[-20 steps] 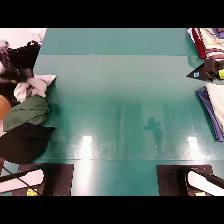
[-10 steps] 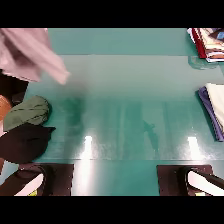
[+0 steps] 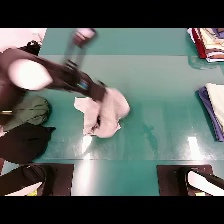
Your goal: Fold the shirts.
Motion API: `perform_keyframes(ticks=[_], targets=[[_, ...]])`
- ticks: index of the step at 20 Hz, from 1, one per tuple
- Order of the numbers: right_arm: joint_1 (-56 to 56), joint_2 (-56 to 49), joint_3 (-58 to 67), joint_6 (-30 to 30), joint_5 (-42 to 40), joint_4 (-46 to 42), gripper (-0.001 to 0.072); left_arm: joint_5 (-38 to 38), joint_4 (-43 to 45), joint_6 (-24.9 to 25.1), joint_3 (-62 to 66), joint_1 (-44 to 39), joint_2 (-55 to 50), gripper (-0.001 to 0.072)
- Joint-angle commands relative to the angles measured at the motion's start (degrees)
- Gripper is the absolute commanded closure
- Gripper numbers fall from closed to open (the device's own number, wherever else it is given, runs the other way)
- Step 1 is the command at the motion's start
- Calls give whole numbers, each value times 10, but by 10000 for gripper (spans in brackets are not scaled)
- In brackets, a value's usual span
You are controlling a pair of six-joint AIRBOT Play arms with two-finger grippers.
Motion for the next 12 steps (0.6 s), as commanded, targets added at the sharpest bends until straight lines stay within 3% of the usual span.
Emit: perform_keyframes(ticks=[1, 6, 9, 12], targets=[[0, 0, 2, 0, 27, 0, 695, 54, -48, 30, -36, -48, -61, 116], [0, 0, 2, 0, 47, 0, 695, 8, 70, 32, -4, 89, -58, 115], [0, 0, 2, 0, 51, 0, 695, -5, 32, 17, -42, 214, -66, 115], [0, 0, 2, 0, 50, 0, 695, 29, -40, 18, -145, 292, -66, 115]])
